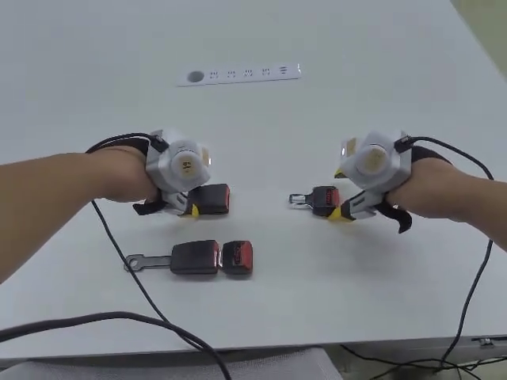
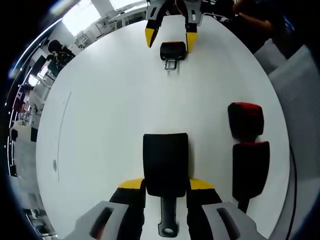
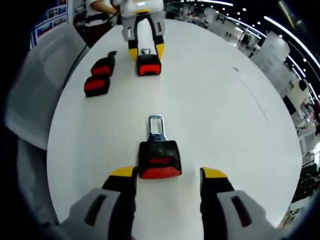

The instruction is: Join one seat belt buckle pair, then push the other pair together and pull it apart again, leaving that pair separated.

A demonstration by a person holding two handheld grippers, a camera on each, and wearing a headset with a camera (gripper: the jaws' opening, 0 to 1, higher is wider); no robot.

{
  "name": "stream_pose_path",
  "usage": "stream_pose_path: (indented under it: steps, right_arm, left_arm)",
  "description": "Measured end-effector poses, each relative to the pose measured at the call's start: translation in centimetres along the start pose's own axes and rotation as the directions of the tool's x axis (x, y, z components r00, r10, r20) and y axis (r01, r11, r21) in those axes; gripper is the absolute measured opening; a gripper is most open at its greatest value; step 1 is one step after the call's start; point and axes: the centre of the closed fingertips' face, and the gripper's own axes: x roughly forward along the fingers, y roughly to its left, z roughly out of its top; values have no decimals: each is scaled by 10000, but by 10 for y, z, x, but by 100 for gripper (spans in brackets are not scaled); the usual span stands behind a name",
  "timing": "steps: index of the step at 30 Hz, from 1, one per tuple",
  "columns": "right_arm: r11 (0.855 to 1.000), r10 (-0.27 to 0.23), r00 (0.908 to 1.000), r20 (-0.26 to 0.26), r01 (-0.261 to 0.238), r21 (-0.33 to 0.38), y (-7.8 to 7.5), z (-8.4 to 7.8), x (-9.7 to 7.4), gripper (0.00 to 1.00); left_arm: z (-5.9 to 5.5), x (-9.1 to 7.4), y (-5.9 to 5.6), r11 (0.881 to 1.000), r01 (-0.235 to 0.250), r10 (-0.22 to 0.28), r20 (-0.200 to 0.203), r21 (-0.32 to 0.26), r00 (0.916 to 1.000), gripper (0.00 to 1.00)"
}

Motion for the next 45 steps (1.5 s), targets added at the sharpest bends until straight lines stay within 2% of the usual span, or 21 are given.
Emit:
stream_pose_path:
  steps: [3,6,8,11,16,22,25,26,27,31,32,34,35,38,42,43,45]
  right_arm:
    - [9981,-287,9991,299,270,562,-2,1,-6,54]
    - [9960,-487,9977,465,450,778,-1,1,-13,55]
    - [9924,-673,9954,678,598,1072,0,2,-18,56]
    - [9879,-803,9925,925,668,1401,8,3,-23,56]
    - [9826,-973,9890,1110,777,1687,24,3,-31,59]
    - [9756,-1136,9824,1484,821,2035,40,11,-45,62]
    - [9703,-1270,9765,1740,859,2263,46,17,-52,64]
    - [9693,-1291,9750,1807,857,2303,48,19,-54,65]
    - [9678,-1369,9710,1961,889,2353,50,23,-57,67]
    - [9662,-1466,9640,2218,914,2412,57,31,-64,72]
    - [9664,-1507,9615,2297,944,2389,57,32,-65,73]
    - [9656,-1568,9597,2333,993,2404,58,33,-66,76]
    - [9640,-1597,9584,2365,999,2464,59,32,-67,77]
    - [9618,-1589,9570,2425,947,2567,65,32,-69,80]
    - [9594,-1586,9550,2506,891,2675,71,28,-72,83]
    - [9564,-1619,9536,2538,883,2784,72,26,-74,83]
    - [9519,-1658,9515,2591,857,2941,74,21,-74,85]
  left_arm:
    - [-3,-2,0,9999,-119,120,61,-121,9999,33]
    - [-6,-6,-4,9996,-185,188,127,-196,9997,36]
    - [-6,-12,-3,9984,-405,418,322,-405,9986,39]
    - [-7,-23,-2,9943,-746,793,624,-756,9949,44]
    - [-9,-39,-5,9880,-1096,1193,866,-1088,9891,50]
    - [-9,-63,-19,9726,-1461,1744,1518,-1808,9729,57]
    - [-15,-72,-29,9628,-1511,1924,1759,-2240,9654,63]
    - [-19,-75,-33,9571,-1561,2045,1878,-2439,9607,64]
    - [-22,-77,-37,9517,-1553,2094,1897,-2648,9593,66]
    - [-38,-87,-51,9342,-1649,2345,1961,-3162,9521,71]
    - [-42,-92,-55,9198,-1732,2548,2001,-3522,9461,72]
    - [-44,-99,-59,9008,-1856,2892,2237,-3925,9307,76]
    - [-47,-102,-65,8864,-1830,3008,2285,-4252,9259,78]
    - [-53,-106,-78,8724,-1775,3087,2317,-4554,9225,82]
    - [-57,-115,-85,8330,-1713,3439,2497,-5261,9052,85]
    - [-58,-117,-87,8171,-1649,3548,2565,-5524,8990,86]
    - [-62,-119,-92,8063,-1603,3601,2576,-5693,8966,86]
